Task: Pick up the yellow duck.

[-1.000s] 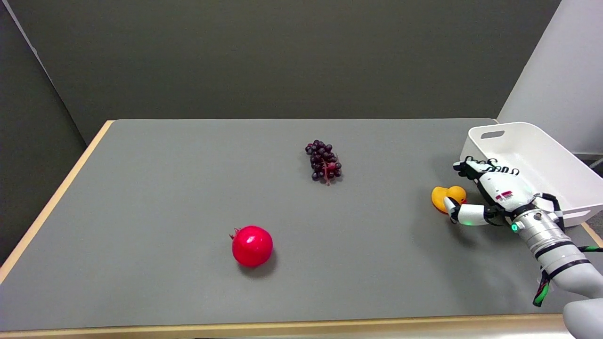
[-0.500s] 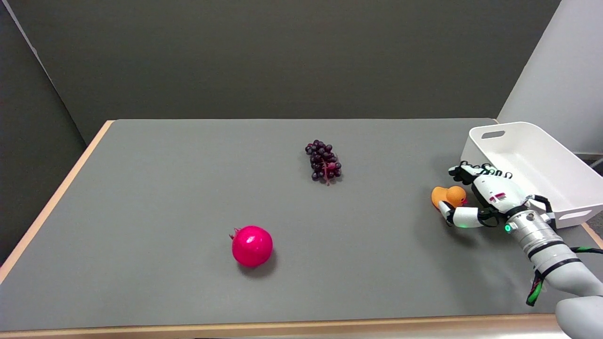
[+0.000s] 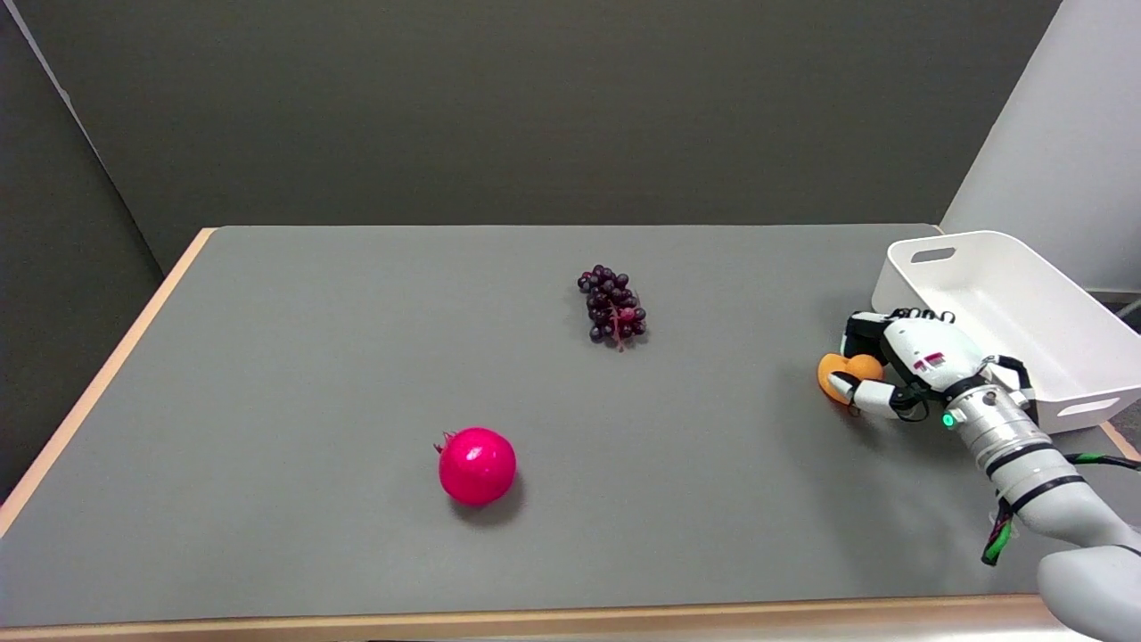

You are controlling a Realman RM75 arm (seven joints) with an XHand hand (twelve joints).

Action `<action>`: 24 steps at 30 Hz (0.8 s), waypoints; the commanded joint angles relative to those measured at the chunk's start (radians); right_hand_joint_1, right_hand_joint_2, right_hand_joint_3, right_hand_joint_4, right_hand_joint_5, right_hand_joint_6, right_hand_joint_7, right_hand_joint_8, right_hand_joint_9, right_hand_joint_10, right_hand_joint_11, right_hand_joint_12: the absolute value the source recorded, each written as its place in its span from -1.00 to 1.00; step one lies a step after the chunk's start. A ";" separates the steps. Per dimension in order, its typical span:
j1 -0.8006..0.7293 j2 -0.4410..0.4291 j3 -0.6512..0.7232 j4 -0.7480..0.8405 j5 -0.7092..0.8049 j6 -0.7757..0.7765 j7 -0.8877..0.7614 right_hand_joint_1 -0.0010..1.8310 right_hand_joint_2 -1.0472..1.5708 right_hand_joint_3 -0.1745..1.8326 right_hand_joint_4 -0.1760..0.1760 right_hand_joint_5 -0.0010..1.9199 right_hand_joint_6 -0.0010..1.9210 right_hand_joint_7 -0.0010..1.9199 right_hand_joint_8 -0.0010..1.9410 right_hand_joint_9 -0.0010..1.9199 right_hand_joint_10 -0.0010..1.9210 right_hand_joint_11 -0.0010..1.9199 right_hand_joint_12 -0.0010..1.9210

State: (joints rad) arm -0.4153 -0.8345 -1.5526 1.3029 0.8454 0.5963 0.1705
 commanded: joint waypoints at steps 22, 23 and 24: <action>0.094 0.046 0.061 0.199 -0.055 0.100 -0.069 0.11 0.56 -0.24 -0.50 -0.25 0.59 -0.01 0.48 -0.07 0.63 -0.41 0.93; 0.093 0.046 0.080 0.208 -0.055 0.105 -0.089 0.11 0.56 -0.24 -0.53 -0.25 0.59 -0.01 0.48 -0.07 0.63 -0.42 0.93; 0.091 0.045 0.110 0.219 -0.055 0.112 -0.115 0.11 0.56 -0.24 -0.57 -0.25 0.59 -0.01 0.49 -0.07 0.64 -0.43 0.94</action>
State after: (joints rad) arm -0.3375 -0.8199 -1.5747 1.3657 0.8161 0.6162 0.1433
